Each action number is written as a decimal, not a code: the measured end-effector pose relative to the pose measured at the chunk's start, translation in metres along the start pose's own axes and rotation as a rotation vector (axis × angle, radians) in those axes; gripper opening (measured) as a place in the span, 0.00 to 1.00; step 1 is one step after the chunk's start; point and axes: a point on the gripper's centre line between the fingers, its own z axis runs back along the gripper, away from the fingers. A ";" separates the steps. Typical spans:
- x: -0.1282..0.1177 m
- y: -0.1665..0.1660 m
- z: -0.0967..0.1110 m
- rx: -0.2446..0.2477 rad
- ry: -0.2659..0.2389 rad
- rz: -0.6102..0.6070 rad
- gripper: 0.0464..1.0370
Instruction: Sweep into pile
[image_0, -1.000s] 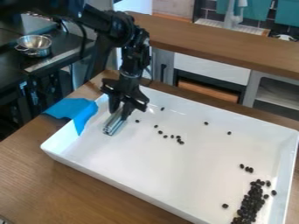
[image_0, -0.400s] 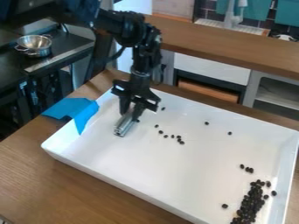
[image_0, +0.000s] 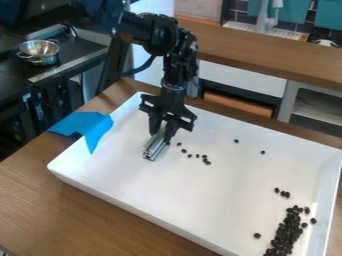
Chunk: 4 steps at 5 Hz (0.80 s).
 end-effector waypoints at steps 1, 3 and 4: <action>0.000 -0.010 0.001 -0.012 -0.002 -0.013 0.31; -0.004 -0.036 0.006 -0.033 0.009 -0.024 0.31; -0.004 -0.053 0.007 -0.050 0.024 -0.020 0.31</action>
